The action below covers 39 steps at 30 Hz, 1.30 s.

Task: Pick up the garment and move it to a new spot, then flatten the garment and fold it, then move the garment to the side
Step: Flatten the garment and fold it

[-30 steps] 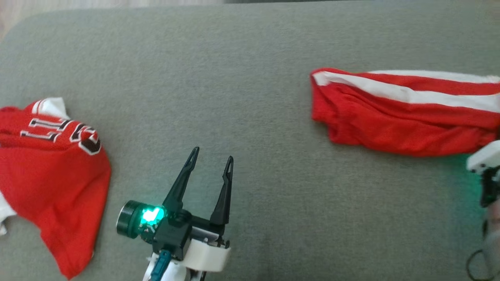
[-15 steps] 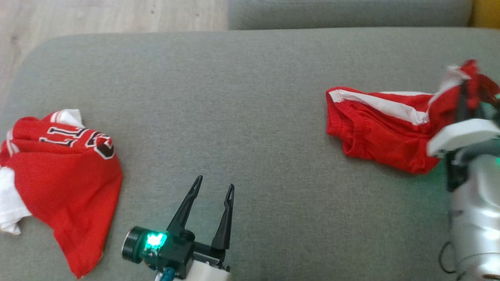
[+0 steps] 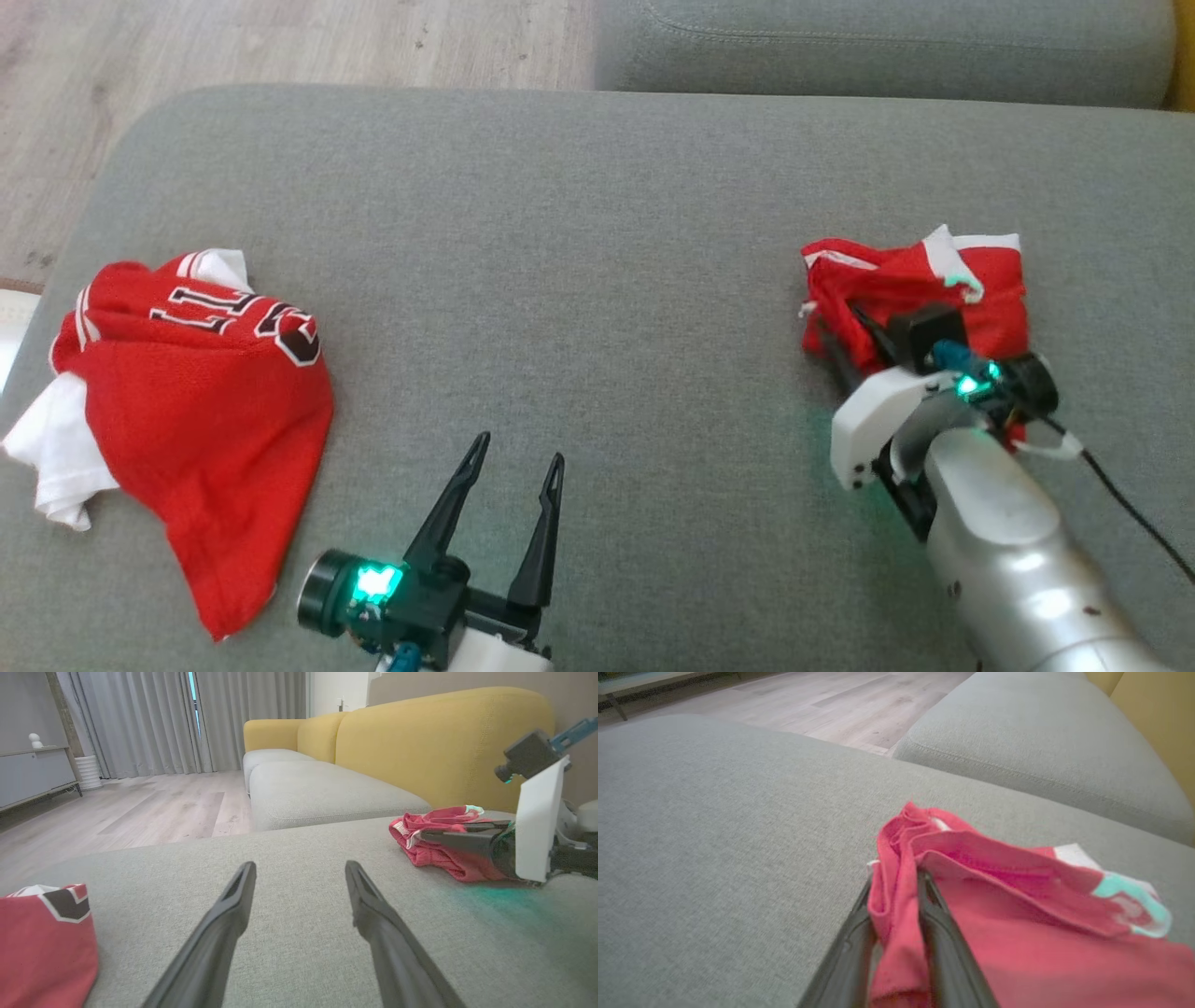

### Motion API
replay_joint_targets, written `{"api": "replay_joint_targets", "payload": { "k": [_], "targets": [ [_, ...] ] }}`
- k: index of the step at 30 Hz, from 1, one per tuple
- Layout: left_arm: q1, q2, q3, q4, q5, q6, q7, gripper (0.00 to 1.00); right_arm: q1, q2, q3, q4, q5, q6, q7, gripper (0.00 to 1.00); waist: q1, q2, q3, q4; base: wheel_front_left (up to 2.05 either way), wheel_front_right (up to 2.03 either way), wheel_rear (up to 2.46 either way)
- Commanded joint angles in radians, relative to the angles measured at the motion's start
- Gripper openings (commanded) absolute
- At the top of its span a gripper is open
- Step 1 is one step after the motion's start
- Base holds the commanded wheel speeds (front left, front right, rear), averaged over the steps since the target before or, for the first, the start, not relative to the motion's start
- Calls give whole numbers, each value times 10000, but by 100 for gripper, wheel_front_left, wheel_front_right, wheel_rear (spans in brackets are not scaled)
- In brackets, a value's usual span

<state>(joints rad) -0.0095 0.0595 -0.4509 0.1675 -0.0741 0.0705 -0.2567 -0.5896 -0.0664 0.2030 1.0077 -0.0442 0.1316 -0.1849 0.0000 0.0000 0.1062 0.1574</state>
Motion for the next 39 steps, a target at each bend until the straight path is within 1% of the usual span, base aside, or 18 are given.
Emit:
{"api": "replay_joint_targets", "payload": {
  "k": [1,7,11,13,14,15,16,20,26,29,33,36,39],
  "targets": [
    [-13,-77,293,-238,-98,33,-51,100,-59,156,303,-229,194,-9,-123,100,0,0,-9,13,0,0,0],
    [131,-83,340,-188,-104,68,-51,100,191,-41,470,-540,923,-9,-432,100,0,0,-134,-66,0,0,0],
    [230,-84,447,-245,-81,118,-51,100,296,-533,387,-1109,1380,-9,-529,100,0,0,-179,-221,0,0,0],
    [227,-85,468,-273,-66,123,-51,100,325,-857,246,-1287,1572,-9,-385,100,0,0,-153,-267,0,0,0],
    [214,-86,468,-293,-61,122,-51,100,314,-1037,188,-1348,1637,-9,-270,87,0,0,-119,-280,0,0,0],
    [194,-87,459,-311,-58,114,-51,100,291,-1200,134,-1394,1714,-9,-146,45,0,0,-78,-282,0,0,0],
    [170,-87,451,-327,-54,108,-51,100,252,-1333,62,-1418,1837,-9,-24,0,0,0,-29,-283,0,0,0],
    [51,-89,379,-313,-57,59,-51,100,18,-1784,37,-1270,2211,-9,593,0,0,0,185,-211,0,0,0],
    [-75,-91,355,-191,-85,67,-51,100,-128,-2107,531,-697,2672,-9,1577,0,0,0,289,-36,0,0,0],
    [-90,-91,365,-179,-104,102,-51,100,-136,-2252,506,-610,2797,-9,1525,0,0,0,253,40,0,0,0],
    [-65,-92,361,-187,-118,140,-51,100,-216,-2484,53,-505,2580,-9,1066,0,0,0,210,95,0,0,0],
    [-36,-92,362,-183,-118,146,-51,100,-216,-2486,-94,-364,2448,-9,1045,0,0,0,186,111,0,0,0],
    [-20,-92,343,-175,-117,139,-51,100,-187,-2331,-15,-200,2354,-9,1143,0,0,0,195,150,0,0,0]
  ]
}}
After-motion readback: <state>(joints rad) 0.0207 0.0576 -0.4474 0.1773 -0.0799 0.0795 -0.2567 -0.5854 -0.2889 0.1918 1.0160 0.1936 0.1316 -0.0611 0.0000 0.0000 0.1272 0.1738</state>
